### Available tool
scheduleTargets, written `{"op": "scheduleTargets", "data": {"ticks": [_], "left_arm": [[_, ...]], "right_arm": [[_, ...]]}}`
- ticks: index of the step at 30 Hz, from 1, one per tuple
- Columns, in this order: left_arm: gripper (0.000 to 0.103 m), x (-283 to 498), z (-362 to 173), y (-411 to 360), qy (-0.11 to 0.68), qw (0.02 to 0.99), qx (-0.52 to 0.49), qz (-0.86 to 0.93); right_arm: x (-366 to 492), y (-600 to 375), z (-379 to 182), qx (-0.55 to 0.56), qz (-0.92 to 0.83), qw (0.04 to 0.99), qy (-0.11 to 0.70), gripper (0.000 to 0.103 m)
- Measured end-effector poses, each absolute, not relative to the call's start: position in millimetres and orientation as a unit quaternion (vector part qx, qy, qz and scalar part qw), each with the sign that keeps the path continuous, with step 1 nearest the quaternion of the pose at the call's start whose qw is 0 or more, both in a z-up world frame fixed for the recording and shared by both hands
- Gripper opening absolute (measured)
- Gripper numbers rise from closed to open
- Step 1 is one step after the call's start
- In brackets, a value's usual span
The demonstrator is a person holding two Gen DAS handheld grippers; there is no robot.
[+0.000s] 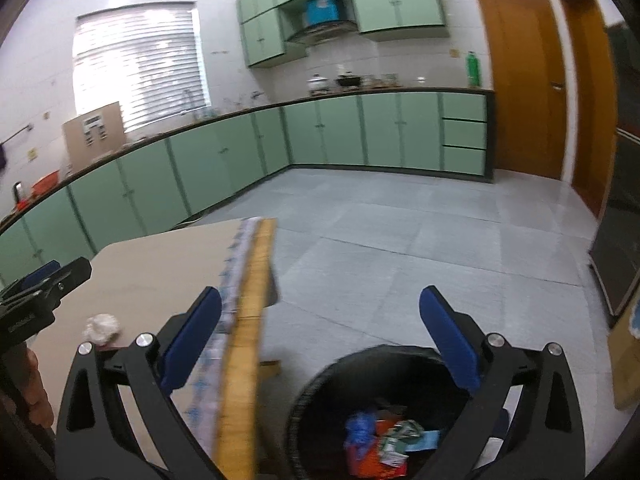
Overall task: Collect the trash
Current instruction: 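Move both open grippers back over the white tissue and dark red pad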
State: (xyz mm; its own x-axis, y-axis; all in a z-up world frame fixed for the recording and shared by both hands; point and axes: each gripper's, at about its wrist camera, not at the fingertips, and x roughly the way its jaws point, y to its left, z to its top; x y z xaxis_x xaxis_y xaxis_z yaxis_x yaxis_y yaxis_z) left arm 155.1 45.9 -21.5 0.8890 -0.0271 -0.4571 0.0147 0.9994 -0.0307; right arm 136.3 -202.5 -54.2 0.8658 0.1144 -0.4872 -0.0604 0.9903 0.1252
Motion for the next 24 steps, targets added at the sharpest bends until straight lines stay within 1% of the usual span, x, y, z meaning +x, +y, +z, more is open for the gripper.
{"op": "scheduleTargets", "data": {"ticks": [4, 11, 19, 24], "left_arm": [[0.090, 143.7, -25.3, 92.3, 0.235, 0.971, -0.010, 0.040], [0.090, 126.2, -47.2, 162.6, 0.255, 0.961, -0.021, 0.102], [0.090, 108.7, -73.1, 201.3, 0.278, 0.952, -0.028, 0.128], [0.090, 104.6, -88.9, 224.1, 0.295, 0.945, -0.036, 0.136]], "right_arm": [[139.8, -156.8, -55.0, 0.045, 0.076, 0.961, 0.261, 0.096], [139.2, -74.2, -68.7, 0.030, 0.118, 0.953, 0.278, 0.096], [136.7, 1.1, -89.1, 0.004, 0.148, 0.940, 0.308, 0.096], [131.7, 31.2, -99.3, -0.020, 0.159, 0.934, 0.318, 0.096]]}}
